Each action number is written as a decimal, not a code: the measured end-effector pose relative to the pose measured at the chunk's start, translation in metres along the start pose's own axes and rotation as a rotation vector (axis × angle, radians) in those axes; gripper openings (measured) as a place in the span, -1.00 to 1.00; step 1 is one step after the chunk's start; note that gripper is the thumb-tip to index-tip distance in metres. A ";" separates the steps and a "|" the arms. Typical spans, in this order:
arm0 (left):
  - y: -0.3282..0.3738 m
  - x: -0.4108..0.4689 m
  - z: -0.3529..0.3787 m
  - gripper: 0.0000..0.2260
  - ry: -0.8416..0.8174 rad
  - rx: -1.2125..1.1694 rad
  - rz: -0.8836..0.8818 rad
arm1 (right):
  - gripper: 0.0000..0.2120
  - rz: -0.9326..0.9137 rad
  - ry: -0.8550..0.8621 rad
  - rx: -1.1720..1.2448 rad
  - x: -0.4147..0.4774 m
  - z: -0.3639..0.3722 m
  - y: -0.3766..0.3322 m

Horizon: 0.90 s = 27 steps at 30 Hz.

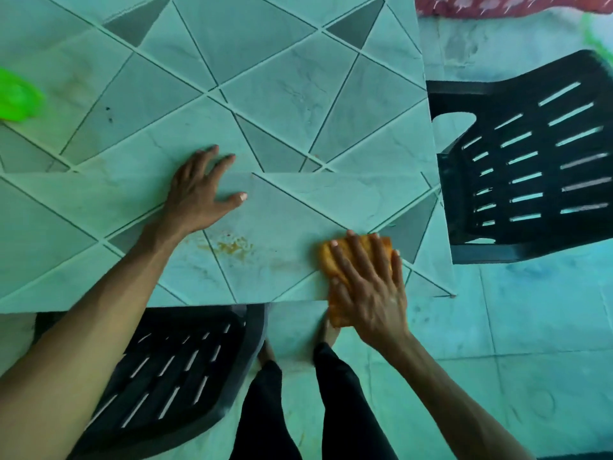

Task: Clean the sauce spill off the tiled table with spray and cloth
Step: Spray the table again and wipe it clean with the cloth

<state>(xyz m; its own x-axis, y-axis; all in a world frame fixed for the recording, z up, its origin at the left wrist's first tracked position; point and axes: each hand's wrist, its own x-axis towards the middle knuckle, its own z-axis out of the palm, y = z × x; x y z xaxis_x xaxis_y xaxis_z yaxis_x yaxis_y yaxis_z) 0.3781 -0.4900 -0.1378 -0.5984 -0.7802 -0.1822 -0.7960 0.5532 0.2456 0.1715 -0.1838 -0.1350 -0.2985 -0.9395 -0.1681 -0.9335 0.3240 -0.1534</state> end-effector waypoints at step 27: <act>-0.133 -0.046 -0.017 -0.53 0.079 -0.096 0.177 | -0.44 0.040 0.038 0.075 0.131 0.018 -0.223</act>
<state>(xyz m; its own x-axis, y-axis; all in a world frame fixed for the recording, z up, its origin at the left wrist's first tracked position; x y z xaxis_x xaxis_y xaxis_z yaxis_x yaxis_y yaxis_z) 0.5131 -0.5330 -0.1465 -0.7162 -0.6958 -0.0536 -0.6645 0.6565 0.3570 0.3445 -0.3767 -0.1407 -0.3440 -0.9286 -0.1391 -0.9036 0.3677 -0.2200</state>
